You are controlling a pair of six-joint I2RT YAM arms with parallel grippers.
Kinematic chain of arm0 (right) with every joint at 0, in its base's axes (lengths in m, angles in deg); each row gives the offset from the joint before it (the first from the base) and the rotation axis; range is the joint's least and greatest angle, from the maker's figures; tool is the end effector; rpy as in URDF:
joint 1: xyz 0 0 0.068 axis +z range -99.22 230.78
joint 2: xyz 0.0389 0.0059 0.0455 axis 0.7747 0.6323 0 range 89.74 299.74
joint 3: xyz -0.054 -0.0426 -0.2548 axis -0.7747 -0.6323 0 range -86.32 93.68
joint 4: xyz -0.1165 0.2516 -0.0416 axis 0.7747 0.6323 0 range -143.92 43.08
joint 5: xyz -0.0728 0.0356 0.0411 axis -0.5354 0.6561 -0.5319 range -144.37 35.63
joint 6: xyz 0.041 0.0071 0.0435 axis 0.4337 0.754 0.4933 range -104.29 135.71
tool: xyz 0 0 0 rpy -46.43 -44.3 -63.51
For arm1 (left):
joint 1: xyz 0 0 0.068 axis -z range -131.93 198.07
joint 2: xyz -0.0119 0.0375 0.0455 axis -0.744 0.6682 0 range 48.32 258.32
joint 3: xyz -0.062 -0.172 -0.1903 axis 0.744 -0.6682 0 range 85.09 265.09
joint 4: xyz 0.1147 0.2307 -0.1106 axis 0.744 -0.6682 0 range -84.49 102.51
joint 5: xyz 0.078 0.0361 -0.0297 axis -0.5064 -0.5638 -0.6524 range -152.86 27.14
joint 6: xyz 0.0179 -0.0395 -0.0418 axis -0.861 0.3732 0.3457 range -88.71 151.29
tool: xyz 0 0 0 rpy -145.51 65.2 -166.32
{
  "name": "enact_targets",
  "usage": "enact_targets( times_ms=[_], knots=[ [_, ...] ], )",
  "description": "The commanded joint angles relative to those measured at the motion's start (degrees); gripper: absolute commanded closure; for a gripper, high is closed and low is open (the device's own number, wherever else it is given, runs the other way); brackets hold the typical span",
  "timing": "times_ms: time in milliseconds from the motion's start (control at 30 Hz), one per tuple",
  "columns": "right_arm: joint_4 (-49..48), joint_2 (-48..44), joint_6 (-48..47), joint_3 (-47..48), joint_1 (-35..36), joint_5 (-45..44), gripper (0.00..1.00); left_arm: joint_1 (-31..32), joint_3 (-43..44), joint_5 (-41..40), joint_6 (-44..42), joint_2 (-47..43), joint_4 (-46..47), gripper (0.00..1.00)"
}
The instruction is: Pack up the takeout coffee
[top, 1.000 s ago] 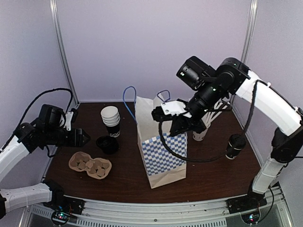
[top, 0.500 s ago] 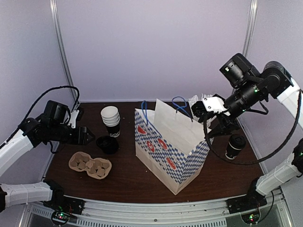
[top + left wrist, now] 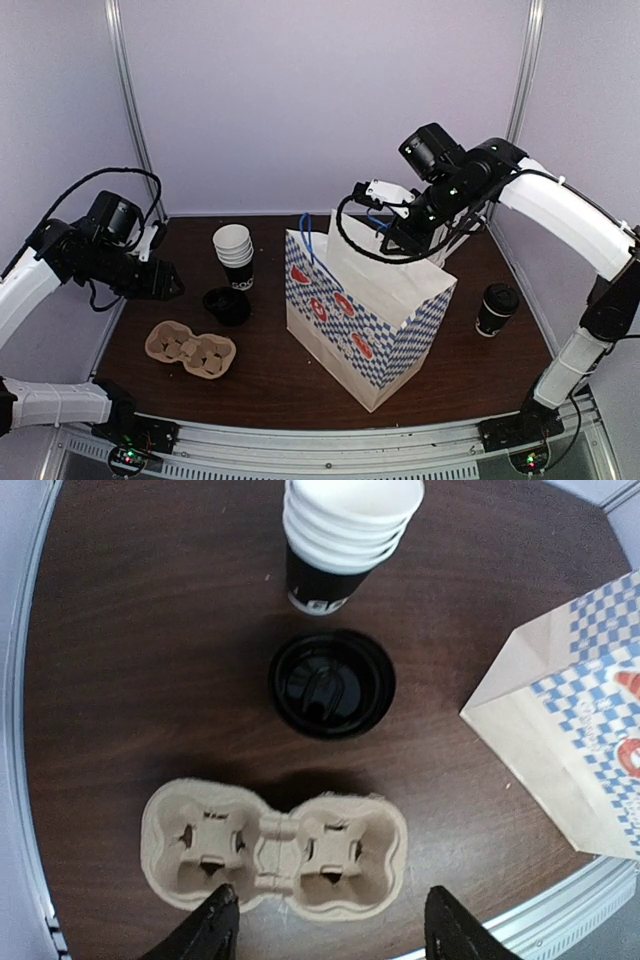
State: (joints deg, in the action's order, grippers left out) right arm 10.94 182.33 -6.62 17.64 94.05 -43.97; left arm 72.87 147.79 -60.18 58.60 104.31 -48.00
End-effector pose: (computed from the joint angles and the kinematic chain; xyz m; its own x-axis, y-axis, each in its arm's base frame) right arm 0.2491 0.2456 0.3844 -0.2555 -0.7538 -0.6054 -0.9183 0.3850 -0.0918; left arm 0.1841 -0.0874 0.3196 -0.8546 -0.1100 -0.5075 0.0585 0.9507 -0.3046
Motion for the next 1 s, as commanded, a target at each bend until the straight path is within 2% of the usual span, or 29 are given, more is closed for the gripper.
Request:
enact_targets(
  times_ms=[0,100,167,333,467,567,733,800,867,967],
  knots=[
    [-0.94,0.03,5.33,0.49,-1.48,0.55,0.67,-0.32,2.08,-4.68,-0.59,0.1,-10.7,0.36],
    [-0.63,-0.55,5.24,1.56,-2.2,2.08,0.91,-0.31,2.59,-4.77,-1.4,-0.32,-12.72,0.36],
    [-0.09,-1.38,4.29,1.52,-2.32,3.84,1.0,-0.36,2.61,-4.13,-1.7,-0.35,-13.04,0.36],
    [4.17,-3.1,-0.12,0.67,-2.33,11.43,1.0,-0.28,3.26,3.55,-3.99,1.04,-13.17,0.38],
    [7.23,-5.58,-4.26,-0.69,-2.6,13.89,1.0,-0.33,6.27,3.1,-4.44,5.17,-17.64,0.4],
    [9.51,-6.97,-6.57,-0.73,-3.45,20.22,1.0,-0.28,7.0,6.13,-5.8,9.29,-19.57,0.42],
    [12.45,-8.18,-11.46,-1.28,-3.78,26.15,1.0,-0.01,7.68,7.06,-11.45,11.65,-20.48,0.45],
    [12.44,-8.1,-12.53,-2.47,-3.77,25.9,1.0,-0.01,6.81,5.09,-13.95,13.8,-21.21,0.49],
    [12.59,-7.84,-13.25,-3.22,-3.76,25.79,1.0,-0.09,5.37,1.8,-12.61,17.56,-22.86,0.53],
    [11.88,-8.15,-13.28,-3.91,-3.86,26.14,1.0,0.36,2.15,3.82,-10.52,21.06,-20.92,0.65]
  ],
)
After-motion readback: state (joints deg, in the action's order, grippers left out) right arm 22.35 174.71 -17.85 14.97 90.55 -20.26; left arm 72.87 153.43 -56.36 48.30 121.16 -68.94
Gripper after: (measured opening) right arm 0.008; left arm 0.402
